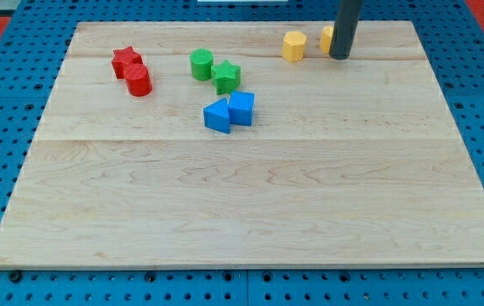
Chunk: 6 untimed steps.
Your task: Push the yellow hexagon into the yellow heart
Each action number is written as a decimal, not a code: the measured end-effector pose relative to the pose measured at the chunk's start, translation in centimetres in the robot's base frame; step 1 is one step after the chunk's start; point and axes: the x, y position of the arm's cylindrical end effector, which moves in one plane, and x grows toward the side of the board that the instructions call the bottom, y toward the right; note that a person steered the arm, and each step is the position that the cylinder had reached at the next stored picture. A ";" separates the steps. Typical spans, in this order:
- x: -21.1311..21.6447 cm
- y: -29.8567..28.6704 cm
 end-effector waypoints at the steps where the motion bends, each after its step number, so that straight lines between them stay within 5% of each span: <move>1: 2.2 -2.3; 3: -1.5 -9.3; 6: -3.0 -0.3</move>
